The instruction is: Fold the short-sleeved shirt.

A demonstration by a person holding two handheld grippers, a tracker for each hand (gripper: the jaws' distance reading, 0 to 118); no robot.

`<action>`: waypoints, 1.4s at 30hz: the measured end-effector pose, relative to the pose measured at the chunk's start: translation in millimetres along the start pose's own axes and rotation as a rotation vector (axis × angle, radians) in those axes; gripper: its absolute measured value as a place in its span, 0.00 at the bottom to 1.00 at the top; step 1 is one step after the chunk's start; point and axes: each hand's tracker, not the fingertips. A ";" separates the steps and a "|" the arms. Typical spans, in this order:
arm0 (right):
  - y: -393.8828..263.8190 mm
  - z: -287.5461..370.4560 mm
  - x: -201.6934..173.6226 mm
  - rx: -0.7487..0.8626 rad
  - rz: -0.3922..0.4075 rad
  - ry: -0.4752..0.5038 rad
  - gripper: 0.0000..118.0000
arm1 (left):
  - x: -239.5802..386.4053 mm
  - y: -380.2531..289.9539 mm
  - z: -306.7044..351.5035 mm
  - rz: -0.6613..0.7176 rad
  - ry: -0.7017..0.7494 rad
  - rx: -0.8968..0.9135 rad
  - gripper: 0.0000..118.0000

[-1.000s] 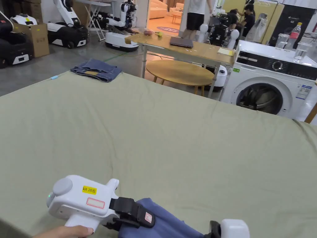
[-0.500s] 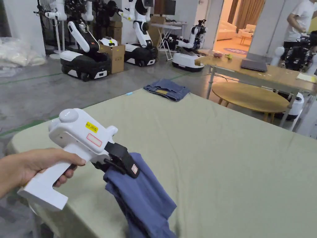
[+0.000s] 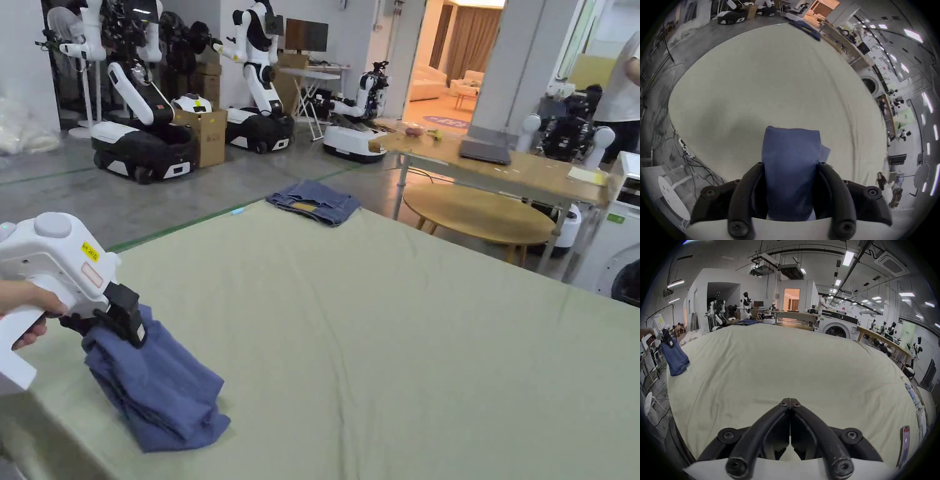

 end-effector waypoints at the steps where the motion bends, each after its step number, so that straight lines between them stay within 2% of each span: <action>1: 0.3 -0.4 0.0 -0.001 0.003 -0.002 0.00 | -4.9 3.7 -3.7 -0.012 0.015 0.003 0.37; 6: 4.8 0.2 -0.8 0.002 0.009 0.002 0.00 | 4.0 -2.8 3.9 -0.085 0.153 0.011 0.56; 9: 7.2 0.3 -0.4 0.009 0.010 0.011 0.00 | 10.5 -1.0 23.4 -0.148 0.266 0.074 0.56; 12: 9.0 2.7 -0.1 0.016 0.012 0.015 0.00 | 21.5 -0.9 45.3 -0.170 0.285 0.169 0.56; 15: 8.9 3.8 2.4 0.020 0.001 0.018 0.00 | 30.1 -5.0 49.1 -0.159 0.231 0.195 0.56; 23: 10.5 12.2 20.4 0.058 -0.062 -0.004 0.00 | 123.7 -73.8 -7.5 -0.354 0.020 0.269 0.56; 27: 16.0 18.0 33.1 0.091 -0.086 -0.041 0.00 | 189.5 -124.7 -42.1 -0.453 -0.027 0.444 0.56; 32: 26.7 24.6 51.1 0.134 -0.112 -0.088 0.00 | 262.0 -173.8 -73.0 -0.435 -0.169 0.649 0.56; 33: 29.1 26.6 54.7 0.147 -0.119 -0.097 0.00 | 274.3 -177.7 -79.1 -0.455 -0.166 0.676 0.55; 35: 34.2 30.9 61.6 0.168 -0.138 -0.112 0.00 | 301.9 -192.6 -85.9 -0.482 -0.147 0.751 0.47; 40: 45.1 39.5 70.9 0.225 -0.146 -0.142 0.00 | 353.9 -214.7 -96.0 -0.561 -0.104 0.864 0.16; 42: 47.2 42.2 72.8 0.242 -0.148 -0.151 0.00 | 370.4 -222.5 -95.7 -0.570 -0.089 0.893 0.07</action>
